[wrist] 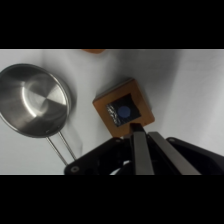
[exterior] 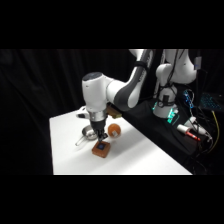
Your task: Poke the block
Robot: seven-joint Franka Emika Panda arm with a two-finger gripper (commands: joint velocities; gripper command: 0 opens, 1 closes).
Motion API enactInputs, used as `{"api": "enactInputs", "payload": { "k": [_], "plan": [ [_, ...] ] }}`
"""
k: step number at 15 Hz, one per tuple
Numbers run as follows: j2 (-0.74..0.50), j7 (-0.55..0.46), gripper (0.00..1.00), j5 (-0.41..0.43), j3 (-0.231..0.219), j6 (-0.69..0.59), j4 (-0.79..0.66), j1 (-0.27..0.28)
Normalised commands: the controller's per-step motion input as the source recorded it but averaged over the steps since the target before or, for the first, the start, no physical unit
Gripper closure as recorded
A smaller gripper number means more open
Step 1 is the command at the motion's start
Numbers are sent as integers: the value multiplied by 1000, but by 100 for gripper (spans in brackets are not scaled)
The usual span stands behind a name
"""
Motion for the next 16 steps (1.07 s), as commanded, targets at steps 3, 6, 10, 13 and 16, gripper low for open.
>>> {"api": "enactInputs", "payload": {
  "k": [3, 6, 10, 13, 16],
  "plan": [
    [197, -4, 99, 28, 16, 152, 150, -8],
    [214, -1, 99, 39, 13, 154, 162, -13],
    [195, 8, 99, 36, 1, 134, 149, -12],
    [133, 6, 99, 37, -4, 118, 103, -13],
    [23, 1, 99, 28, -3, 83, 35, -6]
  ]
}}
